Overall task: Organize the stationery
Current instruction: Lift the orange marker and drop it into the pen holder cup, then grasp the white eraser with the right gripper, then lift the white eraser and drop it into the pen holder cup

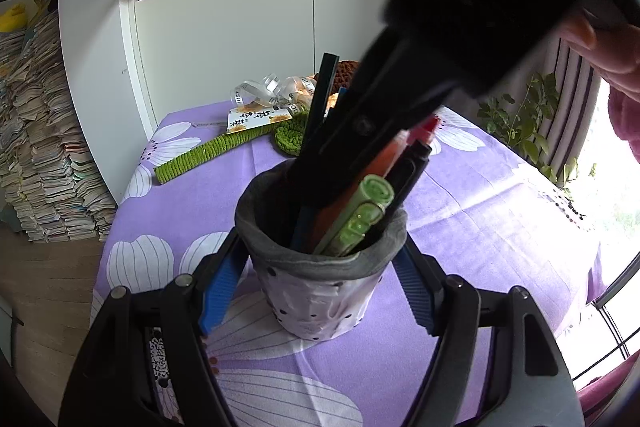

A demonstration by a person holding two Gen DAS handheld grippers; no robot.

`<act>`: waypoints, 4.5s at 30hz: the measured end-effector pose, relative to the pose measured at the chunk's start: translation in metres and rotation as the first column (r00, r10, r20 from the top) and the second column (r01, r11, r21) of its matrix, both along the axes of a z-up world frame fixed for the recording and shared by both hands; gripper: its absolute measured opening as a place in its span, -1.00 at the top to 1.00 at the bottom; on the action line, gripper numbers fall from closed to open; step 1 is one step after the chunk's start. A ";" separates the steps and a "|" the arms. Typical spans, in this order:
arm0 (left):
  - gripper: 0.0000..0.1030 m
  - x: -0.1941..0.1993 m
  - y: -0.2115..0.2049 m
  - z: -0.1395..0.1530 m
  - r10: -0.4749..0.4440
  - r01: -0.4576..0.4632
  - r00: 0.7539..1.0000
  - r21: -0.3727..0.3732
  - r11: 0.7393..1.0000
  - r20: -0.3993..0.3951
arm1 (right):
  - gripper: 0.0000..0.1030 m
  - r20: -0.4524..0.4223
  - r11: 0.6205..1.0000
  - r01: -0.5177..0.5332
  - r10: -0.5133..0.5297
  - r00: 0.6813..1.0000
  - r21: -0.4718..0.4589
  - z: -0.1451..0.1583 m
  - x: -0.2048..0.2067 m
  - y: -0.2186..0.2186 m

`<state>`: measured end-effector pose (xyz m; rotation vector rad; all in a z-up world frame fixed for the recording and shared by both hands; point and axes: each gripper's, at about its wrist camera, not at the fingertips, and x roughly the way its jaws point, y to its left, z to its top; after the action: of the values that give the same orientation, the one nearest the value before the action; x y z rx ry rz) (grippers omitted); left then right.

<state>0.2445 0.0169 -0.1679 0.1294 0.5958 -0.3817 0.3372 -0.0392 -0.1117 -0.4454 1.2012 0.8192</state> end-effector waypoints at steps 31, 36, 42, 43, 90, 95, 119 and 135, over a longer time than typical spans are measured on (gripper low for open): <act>-0.40 -0.003 0.000 0.005 0.007 -0.007 1.000 0.011 1.000 0.008 | 0.52 -0.065 0.621 0.771 -0.771 0.633 0.142 -0.088 0.119 -0.167; -0.40 -0.003 -0.001 0.005 0.005 -0.006 1.000 0.009 1.000 0.010 | 0.52 -0.092 0.579 0.799 -0.798 0.596 0.163 -0.085 0.132 -0.171; -0.40 -0.003 -0.001 0.005 0.005 -0.005 1.000 0.009 1.000 0.011 | 0.52 -0.102 0.614 0.774 -0.769 0.631 0.157 -0.083 0.127 -0.154; -0.40 -0.003 -0.001 0.005 0.005 -0.006 1.000 0.010 1.000 0.011 | 0.52 -0.101 0.623 0.767 -0.762 0.639 0.154 -0.082 0.125 -0.150; -0.39 -0.005 -0.003 0.005 -0.003 0.003 1.000 0.019 1.000 0.025 | 0.33 0.115 0.721 0.692 -0.685 0.720 -0.040 -0.086 0.152 -0.125; -0.39 -0.005 -0.004 0.005 0.000 0.000 1.000 0.028 1.000 0.025 | 0.66 0.117 0.735 0.676 -0.667 0.736 -0.060 -0.092 0.165 -0.108; -0.38 -0.008 -0.005 0.006 -0.001 0.000 0.999 0.034 0.999 0.033 | 0.67 0.223 0.785 0.443 -0.569 0.791 0.433 0.032 0.013 -0.114; -0.38 -0.007 -0.002 0.005 -0.011 0.011 0.999 0.022 1.000 0.032 | 0.67 0.185 0.799 0.126 -0.285 0.941 0.588 0.009 -0.017 -0.040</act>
<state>0.2376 0.0147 -0.1632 0.1594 0.5683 -0.3834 0.3199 -0.0790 -0.1024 0.0757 0.6865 0.8509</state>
